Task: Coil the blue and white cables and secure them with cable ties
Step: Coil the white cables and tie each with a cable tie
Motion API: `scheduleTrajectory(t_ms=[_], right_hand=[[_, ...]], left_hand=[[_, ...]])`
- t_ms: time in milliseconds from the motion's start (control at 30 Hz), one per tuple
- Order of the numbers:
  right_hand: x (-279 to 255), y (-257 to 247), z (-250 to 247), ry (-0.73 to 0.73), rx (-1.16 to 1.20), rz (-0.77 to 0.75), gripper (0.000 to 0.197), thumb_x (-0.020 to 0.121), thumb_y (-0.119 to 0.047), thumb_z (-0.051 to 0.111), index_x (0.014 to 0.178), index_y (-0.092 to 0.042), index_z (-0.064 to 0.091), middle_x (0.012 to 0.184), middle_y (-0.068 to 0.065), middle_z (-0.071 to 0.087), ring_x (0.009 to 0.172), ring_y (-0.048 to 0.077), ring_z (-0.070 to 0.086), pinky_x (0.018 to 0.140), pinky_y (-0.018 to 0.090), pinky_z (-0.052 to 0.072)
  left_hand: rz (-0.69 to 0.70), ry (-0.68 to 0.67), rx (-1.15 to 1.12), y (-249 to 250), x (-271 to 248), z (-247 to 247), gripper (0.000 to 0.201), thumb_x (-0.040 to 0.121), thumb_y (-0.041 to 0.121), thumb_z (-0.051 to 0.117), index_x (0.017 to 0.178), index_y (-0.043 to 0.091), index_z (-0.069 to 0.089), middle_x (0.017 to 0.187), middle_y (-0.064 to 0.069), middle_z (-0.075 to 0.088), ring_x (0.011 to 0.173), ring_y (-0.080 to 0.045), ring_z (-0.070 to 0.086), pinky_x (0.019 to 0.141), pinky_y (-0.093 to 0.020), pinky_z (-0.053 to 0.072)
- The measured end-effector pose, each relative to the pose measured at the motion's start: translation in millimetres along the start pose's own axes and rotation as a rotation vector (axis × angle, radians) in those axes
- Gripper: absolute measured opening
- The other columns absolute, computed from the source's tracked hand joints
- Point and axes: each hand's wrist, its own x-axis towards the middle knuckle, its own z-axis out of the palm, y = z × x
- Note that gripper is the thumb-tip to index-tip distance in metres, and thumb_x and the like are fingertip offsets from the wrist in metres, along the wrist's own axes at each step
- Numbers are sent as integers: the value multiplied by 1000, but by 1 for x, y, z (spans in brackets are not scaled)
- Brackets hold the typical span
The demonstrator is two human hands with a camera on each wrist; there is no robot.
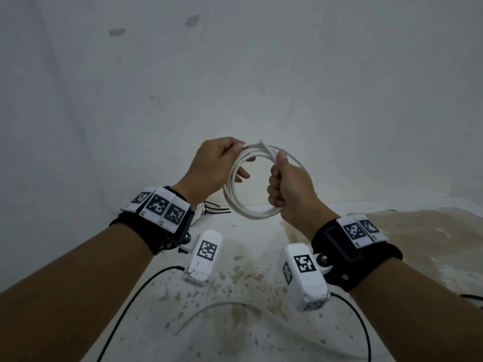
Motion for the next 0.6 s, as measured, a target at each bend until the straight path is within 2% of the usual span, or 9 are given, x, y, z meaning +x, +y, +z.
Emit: scheduleTrajectory(t_ms=[67,133,300,367,467,500,600], right_hand=[[2,-1,-2,31,12,9,48,101,-50,44,65,-18,41,43,-6,29,36,10,21,37,20,18],[3,0,-2,39,-22,-6,48,100,-50,44,65,-18,41,43,-6,30,36,10,22,37,20,18],[1,5,0,-1,-150,-65,49,102,-47,43,64,-16,42,44,-5,30,37,10,23,38,20,20],[2,5,0,-3,-220,-103,49,101,-47,44,64,-16,44,44,-5,31,36,10,25,39,20,22],[6,7,-2,3,-344,-175,50,100,-48,45,63,-15,47,49,-2,34,39,12,28,43,23,24],[7,8,-2,0,-390,-209,50,100,-48,45,64,-14,48,51,0,35,41,13,29,44,24,25],[8,8,-1,-17,-587,-324,50,101,-48,42,66,-13,49,54,0,38,47,13,32,49,27,27]], left_hand=[[-15,-27,-37,-7,-3,-4,24,103,17,45,108,4,66,94,-7,75,69,-28,73,68,-44,61],[-30,-38,-38,-11,-6,-4,24,103,17,46,113,6,65,95,-7,75,70,-29,73,70,-48,61],[28,-52,11,-6,-8,-1,25,104,17,43,113,20,66,97,-1,74,66,-22,72,56,-32,56],[32,-62,17,-6,-5,0,26,104,14,42,111,21,66,91,0,74,61,-20,68,53,-32,54],[16,-108,16,-5,-2,1,29,104,11,39,113,16,66,82,-13,69,53,-21,58,50,-34,54],[11,-126,15,-5,-1,1,29,104,13,39,113,16,66,82,-15,67,51,-21,54,48,-33,52],[-7,-93,10,-4,-1,7,26,103,30,46,105,16,69,69,-2,54,46,-17,43,43,-29,46]])
